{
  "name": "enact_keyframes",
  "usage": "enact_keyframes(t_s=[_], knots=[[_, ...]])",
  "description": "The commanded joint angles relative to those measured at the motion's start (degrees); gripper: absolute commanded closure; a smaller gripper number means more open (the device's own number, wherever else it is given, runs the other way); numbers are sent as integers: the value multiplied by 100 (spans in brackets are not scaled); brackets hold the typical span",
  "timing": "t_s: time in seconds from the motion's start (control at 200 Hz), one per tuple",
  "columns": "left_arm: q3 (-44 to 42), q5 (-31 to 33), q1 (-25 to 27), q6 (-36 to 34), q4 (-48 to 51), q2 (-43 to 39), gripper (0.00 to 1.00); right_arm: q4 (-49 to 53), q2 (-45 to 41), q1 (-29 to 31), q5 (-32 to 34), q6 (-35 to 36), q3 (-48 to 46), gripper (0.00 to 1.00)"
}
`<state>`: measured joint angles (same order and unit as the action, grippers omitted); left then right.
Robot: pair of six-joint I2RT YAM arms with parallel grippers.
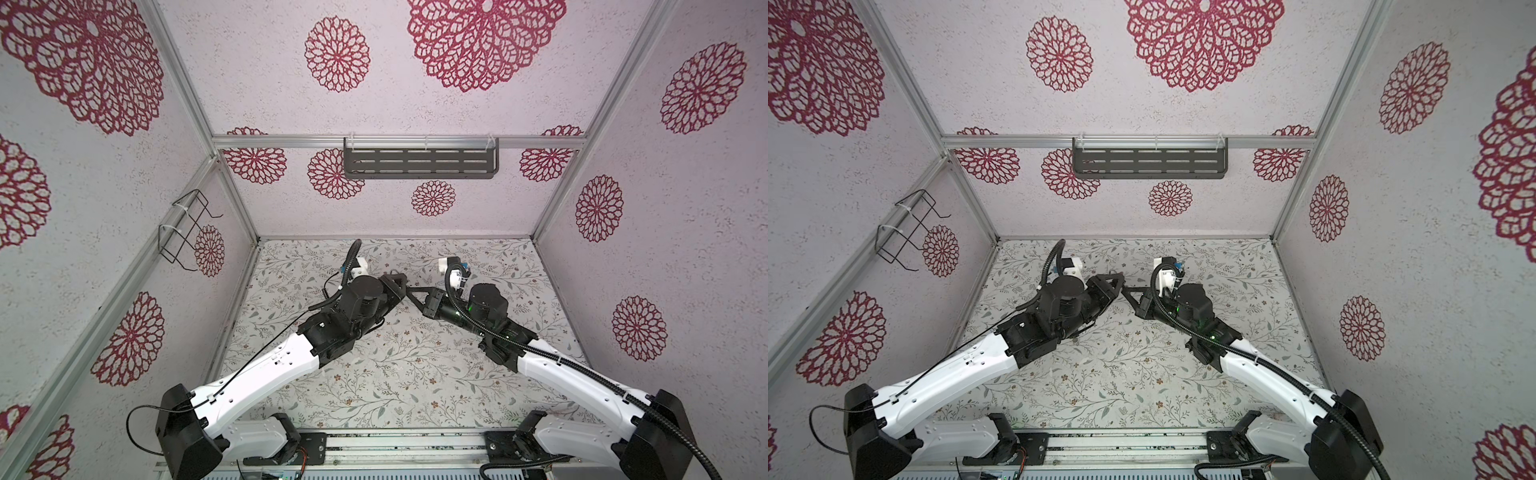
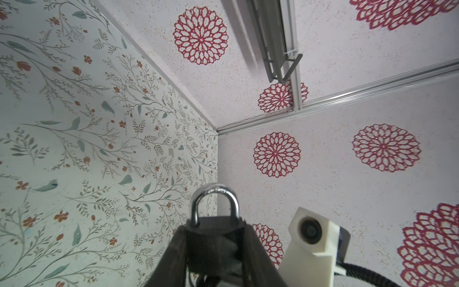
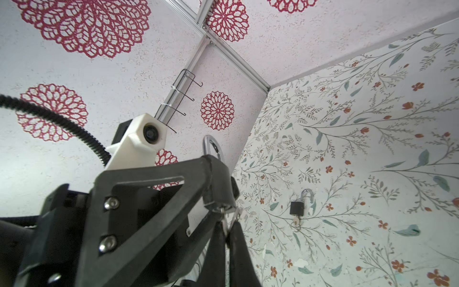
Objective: Unlock with the key
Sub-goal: 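Open the right gripper off the key and draw it back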
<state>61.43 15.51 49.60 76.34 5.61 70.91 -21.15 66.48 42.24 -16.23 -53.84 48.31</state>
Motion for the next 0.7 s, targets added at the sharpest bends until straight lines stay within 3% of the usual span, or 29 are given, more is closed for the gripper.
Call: enact_keyframes(t_s=[0.0, 0.385, 0.695], knots=[[-190, -364, 32, -168, -679, -58, 100, -1158, 8, -31, -194, -595, 427, 100], [-386, -654, 7, -391, -1414, 58, 100, -2131, 146, 4, -319, -1269, 583, 100], [-109, -447, -45, -732, -983, -24, 100, -1102, -207, 4, 112, -288, 512, 100]])
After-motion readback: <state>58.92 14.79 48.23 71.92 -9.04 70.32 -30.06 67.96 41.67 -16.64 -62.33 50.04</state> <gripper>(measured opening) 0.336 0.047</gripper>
